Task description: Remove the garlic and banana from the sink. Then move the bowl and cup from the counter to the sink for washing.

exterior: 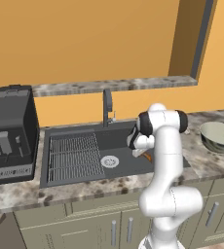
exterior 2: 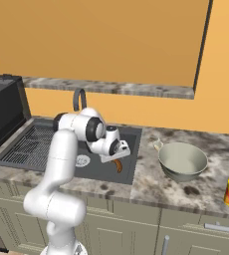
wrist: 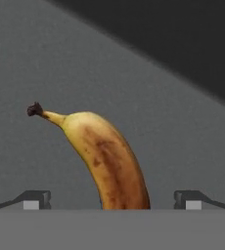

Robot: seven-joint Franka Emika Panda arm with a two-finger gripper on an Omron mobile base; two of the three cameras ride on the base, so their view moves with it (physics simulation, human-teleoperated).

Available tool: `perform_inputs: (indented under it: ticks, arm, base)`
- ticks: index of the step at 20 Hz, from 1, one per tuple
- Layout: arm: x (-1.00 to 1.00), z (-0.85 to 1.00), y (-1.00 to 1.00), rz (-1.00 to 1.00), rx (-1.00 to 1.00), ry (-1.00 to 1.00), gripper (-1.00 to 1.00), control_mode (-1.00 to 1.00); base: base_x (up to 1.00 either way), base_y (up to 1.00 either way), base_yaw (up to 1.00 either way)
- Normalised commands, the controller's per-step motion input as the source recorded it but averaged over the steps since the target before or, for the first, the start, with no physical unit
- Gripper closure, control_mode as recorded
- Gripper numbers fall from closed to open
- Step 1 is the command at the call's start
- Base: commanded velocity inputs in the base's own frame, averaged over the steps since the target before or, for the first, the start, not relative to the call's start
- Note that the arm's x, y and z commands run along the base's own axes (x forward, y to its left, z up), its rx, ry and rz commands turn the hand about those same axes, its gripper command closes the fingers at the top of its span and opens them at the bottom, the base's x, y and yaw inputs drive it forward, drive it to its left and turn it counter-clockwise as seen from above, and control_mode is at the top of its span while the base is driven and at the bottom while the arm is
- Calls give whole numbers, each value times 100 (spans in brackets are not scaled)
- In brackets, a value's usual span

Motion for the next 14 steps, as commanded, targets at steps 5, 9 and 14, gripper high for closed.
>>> perform_inputs:
  ticks: [5,9,14]
  arm:
    - [12,-16,-3,0,0,1,-100,-100]
    - [5,-18,0,0,0,0,-100,-100]
    - [2,-21,0,0,0,0,100,-100]
  base:
    - [0,0,0]
    - [0,0,0]
    - [0,0,0]
